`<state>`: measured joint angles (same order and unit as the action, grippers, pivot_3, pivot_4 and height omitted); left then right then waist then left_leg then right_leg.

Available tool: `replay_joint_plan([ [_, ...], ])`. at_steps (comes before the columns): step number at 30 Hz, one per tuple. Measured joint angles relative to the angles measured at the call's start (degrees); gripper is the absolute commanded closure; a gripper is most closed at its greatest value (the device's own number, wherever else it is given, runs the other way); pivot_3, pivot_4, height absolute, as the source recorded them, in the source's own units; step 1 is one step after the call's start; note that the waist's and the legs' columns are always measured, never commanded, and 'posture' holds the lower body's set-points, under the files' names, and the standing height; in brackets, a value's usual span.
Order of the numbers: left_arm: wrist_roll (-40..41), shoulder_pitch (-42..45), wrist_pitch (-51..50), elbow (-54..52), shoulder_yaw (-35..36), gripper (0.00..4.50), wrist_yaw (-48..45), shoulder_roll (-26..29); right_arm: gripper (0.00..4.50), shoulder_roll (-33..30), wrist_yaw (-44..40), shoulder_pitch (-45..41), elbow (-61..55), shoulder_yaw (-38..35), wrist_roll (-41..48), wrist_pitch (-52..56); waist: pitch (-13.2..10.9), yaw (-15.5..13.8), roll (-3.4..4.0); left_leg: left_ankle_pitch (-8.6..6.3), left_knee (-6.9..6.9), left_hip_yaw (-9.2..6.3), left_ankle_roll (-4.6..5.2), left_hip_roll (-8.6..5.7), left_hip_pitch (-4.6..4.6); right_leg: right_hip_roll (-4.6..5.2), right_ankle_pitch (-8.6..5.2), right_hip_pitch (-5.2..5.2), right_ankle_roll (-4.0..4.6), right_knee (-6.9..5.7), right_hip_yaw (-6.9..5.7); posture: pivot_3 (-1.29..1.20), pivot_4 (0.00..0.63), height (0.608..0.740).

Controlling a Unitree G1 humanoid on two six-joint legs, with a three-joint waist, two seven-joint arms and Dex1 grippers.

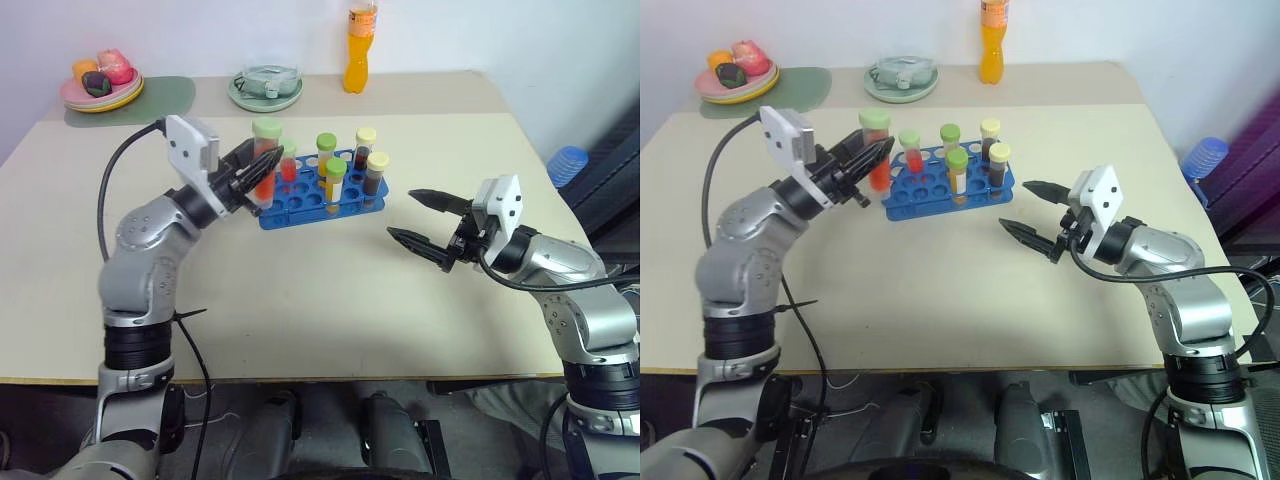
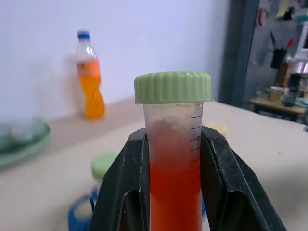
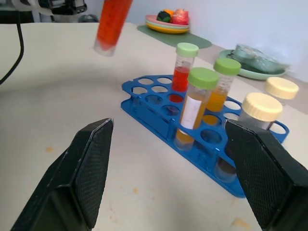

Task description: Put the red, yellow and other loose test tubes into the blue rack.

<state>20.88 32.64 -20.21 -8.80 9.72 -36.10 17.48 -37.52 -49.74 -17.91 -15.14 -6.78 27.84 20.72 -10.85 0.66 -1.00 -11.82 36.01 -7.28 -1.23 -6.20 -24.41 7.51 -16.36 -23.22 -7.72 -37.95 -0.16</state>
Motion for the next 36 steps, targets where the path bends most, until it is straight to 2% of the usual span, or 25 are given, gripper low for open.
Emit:
replay_joint_plan([
  [6,-9.1,1.65,17.91,11.33,-3.9,3.74,4.96,-3.1,0.71,-1.55,-0.21,1.77,0.08,-2.04,0.0,-0.09,0.0,-0.11,0.0,-0.01,0.02,0.05,0.03,-0.02,-0.01,0.02,0.0,0.01,-0.01,0.02,0.0,0.0,0.15,0.74],
  [14,-13.49,1.69,31.62,25.54,-6.4,3.74,8.97,-7.14,0.71,-1.84,0.12,3.62,-0.08,-3.74,0.02,-0.36,0.0,-0.06,-0.01,-0.17,0.08,0.05,0.3,-0.04,-0.01,0.03,0.02,0.01,-0.05,0.01,0.0,0.0,0.15,0.74],
  [26,-15.09,8.29,45.15,45.56,-7.19,3.74,10.57,-11.39,0.71,-2.45,3.46,4.56,-5.87,-5.03,1.41,3.5,0.0,-0.05,-0.01,-0.19,0.1,0.05,0.33,-0.05,-0.01,0.03,0.04,0.02,-0.09,0.0,-0.01,0.0,0.15,0.74],
  [36,-14.17,8.59,49.52,50.79,-7.26,3.74,7.78,-12.76,0.71,-3.83,6.74,5.13,-10.01,-7.54,3.43,7.78,0.01,-0.12,-0.02,-0.21,0.13,0.05,0.38,-0.07,-0.01,0.04,0.04,0.05,-0.11,0.01,-0.01,0.0,0.15,0.74],
])
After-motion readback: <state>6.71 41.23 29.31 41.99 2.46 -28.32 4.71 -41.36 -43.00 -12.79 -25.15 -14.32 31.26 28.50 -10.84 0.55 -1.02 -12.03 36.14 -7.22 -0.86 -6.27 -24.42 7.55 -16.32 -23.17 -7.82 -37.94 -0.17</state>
